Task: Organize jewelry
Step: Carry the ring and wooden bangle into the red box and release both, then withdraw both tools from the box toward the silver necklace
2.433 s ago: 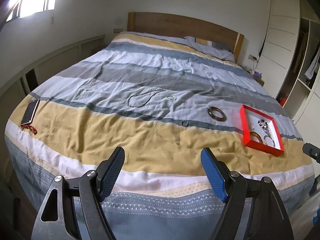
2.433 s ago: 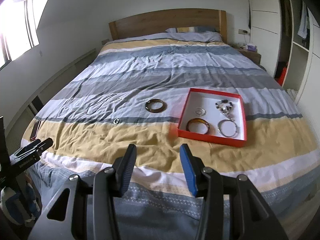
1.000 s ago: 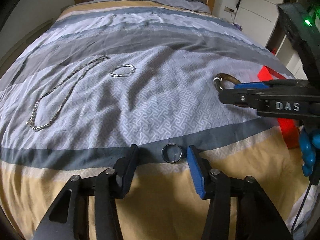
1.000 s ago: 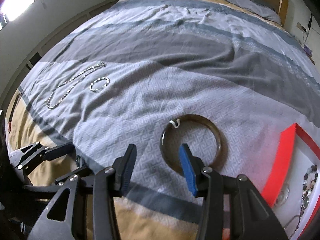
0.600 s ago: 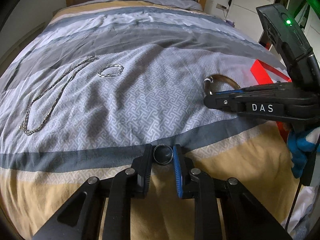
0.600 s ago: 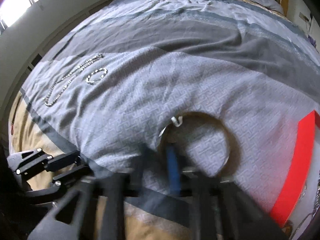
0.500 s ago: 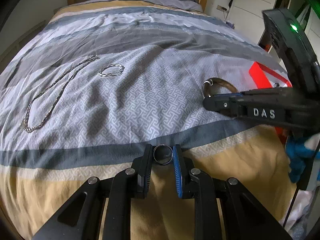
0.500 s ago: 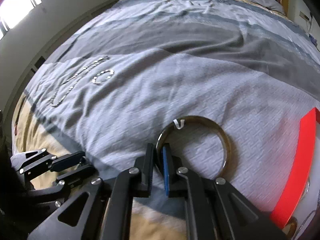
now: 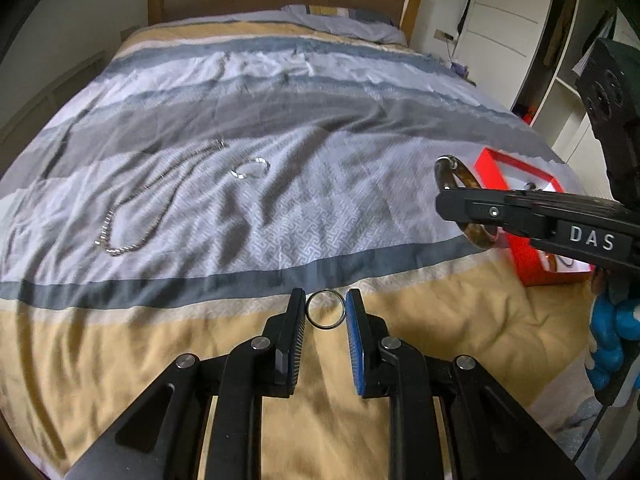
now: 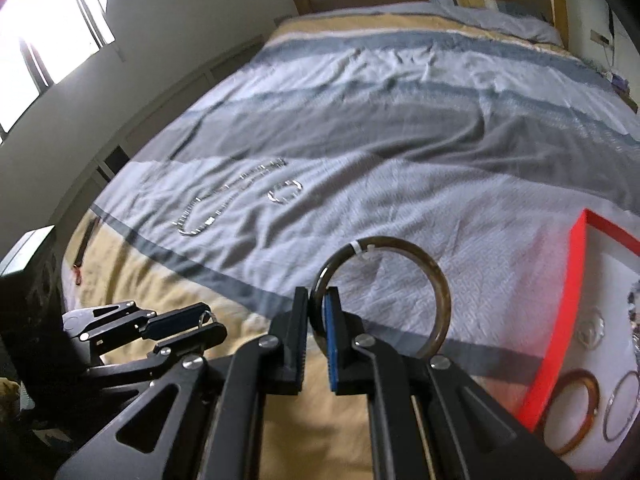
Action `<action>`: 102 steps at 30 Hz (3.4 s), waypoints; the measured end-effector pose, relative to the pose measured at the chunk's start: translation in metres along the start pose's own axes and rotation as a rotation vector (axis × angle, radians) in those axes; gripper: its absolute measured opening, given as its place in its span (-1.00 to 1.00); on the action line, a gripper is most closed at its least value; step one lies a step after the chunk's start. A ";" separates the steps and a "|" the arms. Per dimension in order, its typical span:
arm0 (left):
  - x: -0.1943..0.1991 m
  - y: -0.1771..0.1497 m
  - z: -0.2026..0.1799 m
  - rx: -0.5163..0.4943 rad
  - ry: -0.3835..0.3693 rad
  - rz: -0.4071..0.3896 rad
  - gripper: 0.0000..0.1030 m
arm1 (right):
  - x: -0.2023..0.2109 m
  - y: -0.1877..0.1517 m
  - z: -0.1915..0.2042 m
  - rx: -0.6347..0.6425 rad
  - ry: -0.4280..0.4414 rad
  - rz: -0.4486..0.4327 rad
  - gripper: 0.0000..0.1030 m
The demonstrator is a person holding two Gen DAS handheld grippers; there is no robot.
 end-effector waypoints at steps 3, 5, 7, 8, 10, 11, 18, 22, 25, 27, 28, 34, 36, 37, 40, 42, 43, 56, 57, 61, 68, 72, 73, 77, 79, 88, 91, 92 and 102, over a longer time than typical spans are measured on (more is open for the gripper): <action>0.019 0.006 -0.006 -0.002 -0.008 -0.028 -0.61 | 0.022 0.002 0.007 0.007 -0.005 -0.031 -0.86; 0.028 0.010 -0.013 -0.010 -0.016 -0.043 -0.61 | 0.038 0.003 0.007 0.008 -0.011 -0.051 -0.86; 0.036 0.017 -0.025 -0.018 -0.035 -0.059 -0.61 | 0.053 0.002 0.005 0.010 -0.025 -0.069 -0.86; 0.038 0.020 -0.030 -0.022 -0.045 -0.065 -0.61 | 0.061 0.002 0.002 0.008 -0.034 -0.078 -0.86; 0.040 0.027 -0.046 -0.034 -0.071 -0.075 -0.61 | 0.079 0.000 -0.009 -0.006 -0.057 -0.099 -0.86; 0.040 0.031 -0.055 -0.044 -0.085 -0.079 -0.61 | 0.087 -0.002 -0.017 -0.014 -0.069 -0.106 -0.86; 0.014 0.052 -0.133 -0.107 -0.203 -0.075 -0.61 | 0.125 -0.027 -0.094 -0.080 -0.193 -0.093 -0.86; -0.018 0.059 -0.181 -0.145 -0.266 -0.043 -0.61 | 0.133 -0.046 -0.148 -0.129 -0.265 -0.053 -0.86; -0.045 0.062 -0.211 -0.172 -0.298 -0.017 -0.61 | 0.132 -0.056 -0.180 -0.156 -0.300 -0.026 -0.85; -0.062 0.063 -0.225 -0.183 -0.303 0.001 -0.61 | 0.126 -0.061 -0.198 -0.168 -0.320 -0.004 -0.85; -0.073 0.064 -0.233 -0.191 -0.302 0.009 -0.61 | 0.122 -0.063 -0.206 -0.173 -0.327 0.007 -0.85; -0.120 0.066 -0.257 -0.197 -0.296 0.063 -0.61 | 0.104 -0.067 -0.239 -0.190 -0.359 0.047 -0.85; -0.133 0.064 -0.263 -0.209 -0.291 0.079 -0.61 | 0.099 -0.068 -0.246 -0.200 -0.353 0.059 -0.85; -0.137 0.061 -0.264 -0.214 -0.288 0.087 -0.61 | 0.096 -0.068 -0.247 -0.196 -0.354 0.065 -0.85; -0.152 0.055 -0.268 -0.218 -0.273 0.112 -0.61 | 0.091 -0.070 -0.251 -0.179 -0.351 0.079 -0.85; -0.158 0.051 -0.264 -0.208 -0.262 0.122 -0.62 | 0.089 -0.072 -0.255 -0.179 -0.351 0.087 -0.85; -0.160 0.051 -0.263 -0.205 -0.260 0.120 -0.61 | 0.088 -0.073 -0.256 -0.181 -0.349 0.090 -0.85; -0.150 0.054 -0.257 -0.162 -0.297 0.111 -0.34 | 0.090 -0.070 -0.250 -0.160 -0.350 0.109 -0.66; -0.148 0.055 -0.257 -0.165 -0.296 0.107 -0.28 | 0.091 -0.070 -0.249 -0.158 -0.353 0.105 -0.61; -0.138 0.057 -0.256 -0.164 -0.298 0.104 -0.22 | 0.098 -0.069 -0.245 -0.149 -0.359 0.098 -0.52; -0.095 0.062 -0.247 -0.159 -0.303 0.067 -0.12 | 0.134 -0.071 -0.231 -0.149 -0.375 0.056 -0.51; -0.057 0.068 -0.235 -0.146 -0.297 0.029 -0.11 | 0.163 -0.074 -0.217 -0.160 -0.390 0.013 -0.51; -0.045 0.069 -0.229 -0.131 -0.301 0.022 -0.11 | 0.171 -0.075 -0.213 -0.167 -0.388 0.000 -0.51; 0.002 0.069 -0.207 -0.081 -0.301 -0.016 -0.03 | 0.203 -0.076 -0.184 -0.202 -0.376 -0.069 -0.47; 0.027 0.064 -0.197 -0.074 -0.278 -0.042 0.03 | 0.215 -0.078 -0.169 -0.217 -0.361 -0.102 -0.39; 0.130 0.016 -0.150 -0.063 -0.099 -0.160 0.38 | 0.267 -0.091 -0.079 -0.206 -0.325 -0.224 -0.33; 0.161 -0.002 -0.137 -0.042 -0.051 -0.211 0.43 | 0.278 -0.101 -0.050 -0.192 -0.318 -0.247 -0.26; 0.169 -0.007 -0.133 -0.039 -0.037 -0.226 0.47 | 0.280 -0.103 -0.041 -0.185 -0.320 -0.253 -0.24; 0.240 -0.063 -0.094 0.020 0.067 -0.347 0.50 | 0.296 -0.130 0.021 -0.125 -0.328 -0.276 -0.10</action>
Point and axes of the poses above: each gripper's, at about its wrist camera, not at the fingertips, and x roughly against the way its jaws point, z to its left, y to its top, the point moved 4 cm from there along -x, roughly the way its jaws point, and after that the axes turned 6 degrees about -z, right-handed, at the moved point
